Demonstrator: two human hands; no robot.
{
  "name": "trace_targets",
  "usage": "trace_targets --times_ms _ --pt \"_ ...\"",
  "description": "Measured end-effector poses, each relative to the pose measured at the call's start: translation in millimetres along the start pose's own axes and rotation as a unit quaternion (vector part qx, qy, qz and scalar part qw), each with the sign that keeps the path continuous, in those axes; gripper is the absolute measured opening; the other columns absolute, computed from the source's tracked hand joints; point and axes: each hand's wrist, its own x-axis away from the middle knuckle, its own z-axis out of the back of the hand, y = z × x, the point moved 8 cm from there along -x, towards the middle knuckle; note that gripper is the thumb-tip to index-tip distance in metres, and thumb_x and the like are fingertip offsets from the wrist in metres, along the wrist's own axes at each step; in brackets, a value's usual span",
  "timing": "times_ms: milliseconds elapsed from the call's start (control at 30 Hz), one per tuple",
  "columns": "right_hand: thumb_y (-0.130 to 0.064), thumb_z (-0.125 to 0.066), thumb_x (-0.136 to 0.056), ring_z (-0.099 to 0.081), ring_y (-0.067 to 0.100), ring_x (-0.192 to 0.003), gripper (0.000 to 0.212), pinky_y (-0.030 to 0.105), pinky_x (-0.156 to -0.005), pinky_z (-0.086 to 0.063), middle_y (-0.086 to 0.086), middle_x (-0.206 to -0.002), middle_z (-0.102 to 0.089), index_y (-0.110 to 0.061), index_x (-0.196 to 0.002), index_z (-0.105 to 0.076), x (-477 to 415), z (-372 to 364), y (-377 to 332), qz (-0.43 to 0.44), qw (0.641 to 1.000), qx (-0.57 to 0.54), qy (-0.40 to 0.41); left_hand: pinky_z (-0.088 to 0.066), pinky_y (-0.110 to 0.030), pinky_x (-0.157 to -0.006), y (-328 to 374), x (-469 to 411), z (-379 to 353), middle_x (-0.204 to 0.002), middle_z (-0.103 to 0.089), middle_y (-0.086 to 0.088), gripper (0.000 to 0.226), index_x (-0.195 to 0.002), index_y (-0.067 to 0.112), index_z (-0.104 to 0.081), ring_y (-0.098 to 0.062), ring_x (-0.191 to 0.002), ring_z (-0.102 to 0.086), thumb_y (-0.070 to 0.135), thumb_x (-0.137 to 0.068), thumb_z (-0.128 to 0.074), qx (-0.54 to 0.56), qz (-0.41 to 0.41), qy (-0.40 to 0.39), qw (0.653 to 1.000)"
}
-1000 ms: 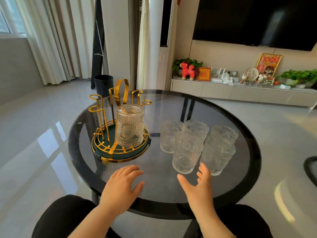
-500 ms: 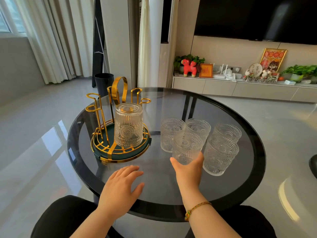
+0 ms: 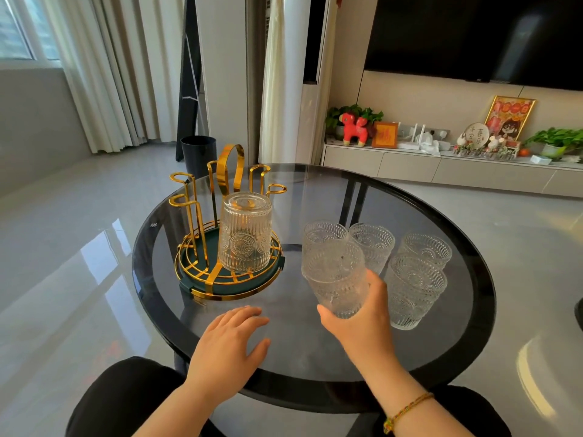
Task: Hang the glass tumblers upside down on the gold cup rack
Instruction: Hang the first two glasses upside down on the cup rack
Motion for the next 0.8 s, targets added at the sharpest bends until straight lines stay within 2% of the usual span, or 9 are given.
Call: trace_targets --times_ms 100,200,267,367,533,600,667,733,800 --pt "-0.018 -0.081 -0.052 -0.046 0.015 -0.099 0.082 0.020 -0.079 -0.035 0.001 -0.111 -0.049 -0.013 -0.122 -0.038 -17 17 -32 0.086 0.989 0.106 -0.054 -0.017 -0.027 -0.113 -1 -1 2 -0.143 -0.034 0.016 0.039 -0.127 0.038 -0.038 -0.005 -0.134 -0.025 0.045 -0.089 -0.041 0.015 -0.001 -0.002 1.000" --pt "-0.020 -0.081 -0.052 -0.053 0.033 -0.106 0.082 0.034 -0.085 -0.040 0.016 -0.118 -0.055 -0.006 -0.123 -0.041 -35 30 -70 0.185 0.945 0.244 -0.110 -0.024 -0.027 -0.111 -5 0 8 -0.141 -0.039 0.012 0.038 -0.126 0.034 -0.041 -0.008 -0.132 -0.031 0.037 -0.089 -0.046 0.058 0.004 0.012 0.998" --pt "-0.022 -0.080 -0.054 -0.051 0.038 -0.112 0.082 0.043 -0.093 -0.039 0.019 -0.123 -0.053 -0.002 -0.124 -0.042 -48 34 -92 0.257 0.890 0.351 -0.140 -0.027 -0.028 -0.109 -12 2 17 -0.139 -0.041 0.010 0.037 -0.125 0.031 -0.044 -0.009 -0.130 -0.034 0.033 -0.088 -0.049 0.073 0.013 0.040 0.996" --pt "-0.029 -0.074 -0.063 -0.038 0.032 -0.125 0.083 0.041 -0.103 -0.027 0.013 -0.136 -0.043 -0.009 -0.132 -0.032 -68 36 -120 0.320 0.805 0.462 -0.191 -0.030 -0.032 -0.109 -29 5 34 -0.135 -0.047 0.004 0.035 -0.122 0.026 -0.049 -0.014 -0.128 -0.039 0.027 -0.086 -0.054 0.083 0.037 0.089 0.992" --pt "-0.024 -0.073 -0.065 -0.042 0.033 -0.122 0.081 0.048 -0.102 -0.029 0.017 -0.135 -0.044 -0.007 -0.133 -0.031 -90 22 -158 0.416 0.659 0.592 -0.206 -0.031 -0.040 -0.109 -55 3 55 -0.139 -0.045 -0.003 0.045 -0.127 0.020 -0.044 -0.023 -0.130 -0.038 0.021 -0.084 -0.057 0.080 0.083 0.154 0.981" --pt "-0.030 -0.066 -0.072 -0.035 0.030 -0.125 0.081 0.045 -0.102 -0.028 0.013 -0.141 -0.034 -0.012 -0.136 -0.020 -98 10 -164 0.430 0.614 0.628 -0.207 -0.028 -0.041 -0.111 -61 -5 57 -0.145 -0.036 -0.003 0.052 -0.133 0.022 -0.035 -0.024 -0.134 -0.032 0.023 -0.086 -0.056 0.090 0.101 0.154 0.979" --pt "-0.035 -0.059 -0.076 -0.029 0.027 -0.126 0.080 0.041 -0.102 -0.030 0.008 -0.143 -0.027 -0.018 -0.137 -0.010 -106 1 -172 0.433 0.585 0.655 -0.201 -0.023 -0.041 -0.113 -64 -15 56 -0.150 -0.026 -0.002 0.056 -0.137 0.025 -0.026 -0.024 -0.138 -0.024 0.031 -0.087 -0.052 0.096 0.105 0.149 0.979" --pt "-0.036 -0.059 -0.076 -0.029 0.028 -0.124 0.079 0.041 -0.100 -0.032 0.007 -0.141 -0.027 -0.020 -0.136 -0.009 -113 -9 -181 0.430 0.575 0.666 -0.201 -0.017 -0.040 -0.115 -66 -26 53 -0.153 -0.019 0.000 0.057 -0.138 0.028 -0.020 -0.022 -0.141 -0.015 0.040 -0.089 -0.044 0.079 0.097 0.132 0.983" --pt "-0.034 -0.059 -0.076 -0.031 0.028 -0.123 0.078 0.041 -0.098 -0.035 0.008 -0.139 -0.029 -0.021 -0.136 -0.011 -119 -19 -189 0.430 0.568 0.669 -0.210 -0.009 -0.039 -0.116 -67 -34 46 -0.154 -0.013 0.000 0.060 -0.139 0.029 -0.014 -0.020 -0.142 -0.004 0.056 -0.087 -0.026 0.033 0.078 0.102 0.991"
